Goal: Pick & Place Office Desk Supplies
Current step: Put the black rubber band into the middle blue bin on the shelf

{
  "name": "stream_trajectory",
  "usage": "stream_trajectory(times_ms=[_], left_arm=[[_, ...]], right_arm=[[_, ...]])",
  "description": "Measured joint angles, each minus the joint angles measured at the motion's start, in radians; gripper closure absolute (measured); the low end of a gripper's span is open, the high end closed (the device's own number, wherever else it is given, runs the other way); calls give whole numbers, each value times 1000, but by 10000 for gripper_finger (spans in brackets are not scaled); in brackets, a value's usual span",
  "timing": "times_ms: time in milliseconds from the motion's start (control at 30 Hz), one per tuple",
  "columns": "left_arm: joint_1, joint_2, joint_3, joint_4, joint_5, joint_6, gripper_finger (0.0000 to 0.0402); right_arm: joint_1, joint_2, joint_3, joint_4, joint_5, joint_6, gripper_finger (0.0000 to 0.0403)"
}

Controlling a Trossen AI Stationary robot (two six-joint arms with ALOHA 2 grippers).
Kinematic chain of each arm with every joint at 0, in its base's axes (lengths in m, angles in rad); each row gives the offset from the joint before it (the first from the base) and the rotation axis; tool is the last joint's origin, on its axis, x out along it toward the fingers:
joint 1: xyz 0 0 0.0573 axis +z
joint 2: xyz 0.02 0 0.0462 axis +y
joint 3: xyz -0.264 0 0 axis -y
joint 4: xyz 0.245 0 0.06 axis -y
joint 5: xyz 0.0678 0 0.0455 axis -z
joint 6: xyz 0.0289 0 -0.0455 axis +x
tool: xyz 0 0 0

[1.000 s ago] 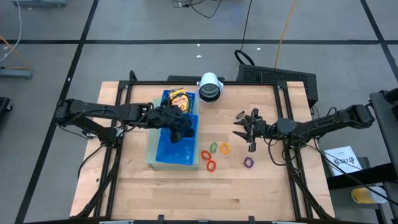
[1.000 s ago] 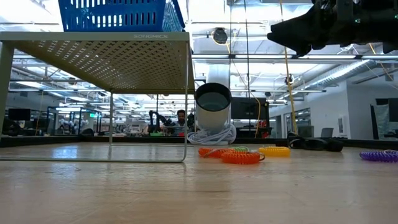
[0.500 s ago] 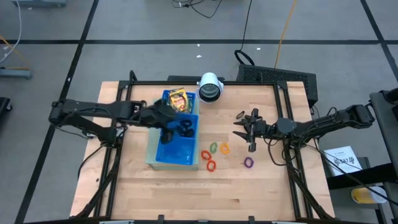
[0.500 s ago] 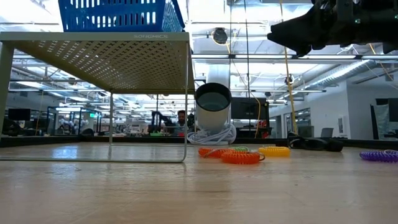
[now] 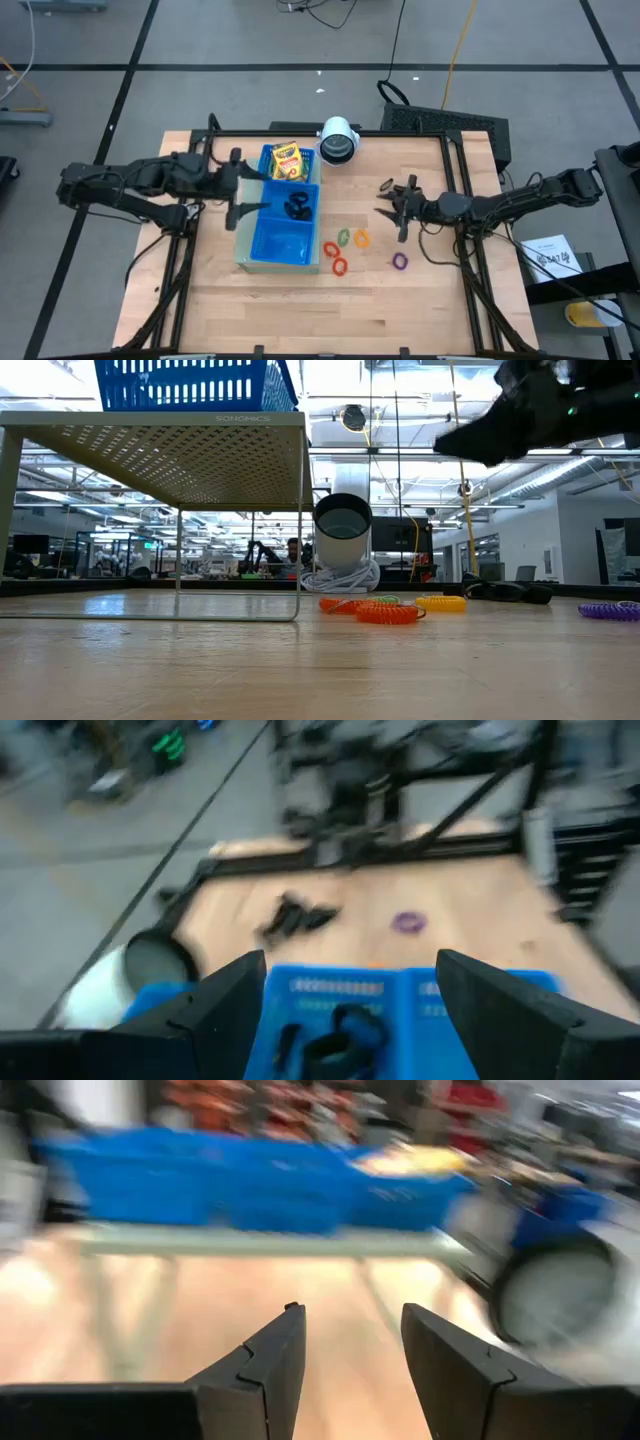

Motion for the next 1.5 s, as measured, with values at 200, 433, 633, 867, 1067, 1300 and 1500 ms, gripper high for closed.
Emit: stream_trajectory(times_ms=[200, 433, 633, 867, 1067, 1300, 1500], left_arm=[[14, -123, -194, 197, 69, 12, 105], [77, -171, -284, 245, -77, -103, 105], [109, -140, -284, 269, -97, -121, 105], [110, -106, -284, 273, -98, -108, 105], [110, -68, -284, 275, -101, -105, 105], [110, -38, -284, 272, -108, -106, 105], [110, -39, -284, 274, -109, -106, 105]], right_arm=[[0, -3, 58, -418, 215, 147, 248], [0, -3, 105, -862, 210, 499, 248], [2, -3, 105, -1004, 179, 652, 248], [1, -2, 22, -892, 108, 657, 248], [0, -2, -58, -769, 122, 647, 248], [0, -2, -110, -732, 130, 667, 279], [0, -2, -113, -725, 130, 672, 345]])
